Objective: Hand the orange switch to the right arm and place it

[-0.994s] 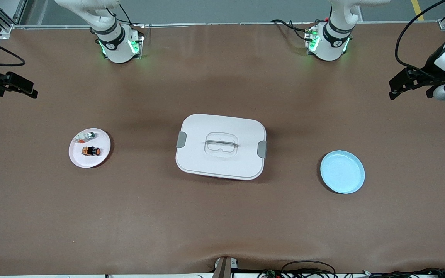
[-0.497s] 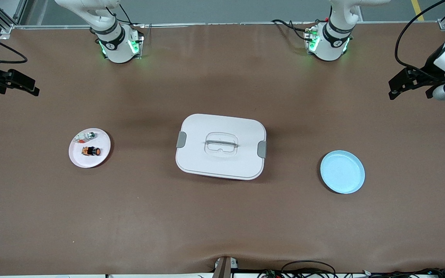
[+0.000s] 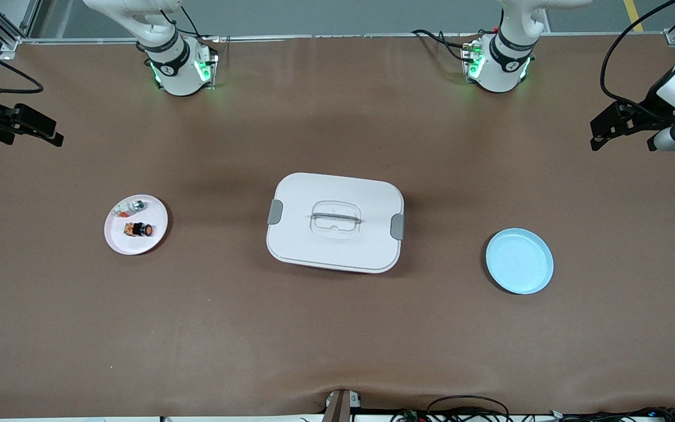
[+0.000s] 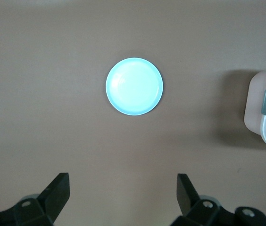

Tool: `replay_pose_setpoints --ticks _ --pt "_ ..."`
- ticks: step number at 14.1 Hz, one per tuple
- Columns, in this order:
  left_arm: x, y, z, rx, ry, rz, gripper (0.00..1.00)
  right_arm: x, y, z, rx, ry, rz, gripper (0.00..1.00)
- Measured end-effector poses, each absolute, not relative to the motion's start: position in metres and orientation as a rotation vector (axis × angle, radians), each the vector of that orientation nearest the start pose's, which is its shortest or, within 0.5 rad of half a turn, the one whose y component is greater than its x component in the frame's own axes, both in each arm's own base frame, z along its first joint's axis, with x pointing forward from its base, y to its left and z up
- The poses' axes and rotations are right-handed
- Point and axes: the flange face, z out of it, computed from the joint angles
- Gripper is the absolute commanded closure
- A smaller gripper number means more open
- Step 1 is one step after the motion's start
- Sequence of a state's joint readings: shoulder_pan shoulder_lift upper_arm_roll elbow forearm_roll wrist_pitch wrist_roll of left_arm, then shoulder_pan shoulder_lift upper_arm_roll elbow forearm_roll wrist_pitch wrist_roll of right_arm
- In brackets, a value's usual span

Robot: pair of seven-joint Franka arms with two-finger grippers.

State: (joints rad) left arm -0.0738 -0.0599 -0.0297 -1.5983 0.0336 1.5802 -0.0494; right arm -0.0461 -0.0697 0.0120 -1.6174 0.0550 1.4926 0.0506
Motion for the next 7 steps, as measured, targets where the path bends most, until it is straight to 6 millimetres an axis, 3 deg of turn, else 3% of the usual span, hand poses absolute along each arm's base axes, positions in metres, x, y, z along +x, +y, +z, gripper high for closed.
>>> replay_pose_setpoints --ticks 7 --pt "0.5348 -0.0533 0.6444 -3.107 0.101 -0.067 0.0 0.5144 -0.011 0.6339 -3.085 0.128 0.054 0.0"
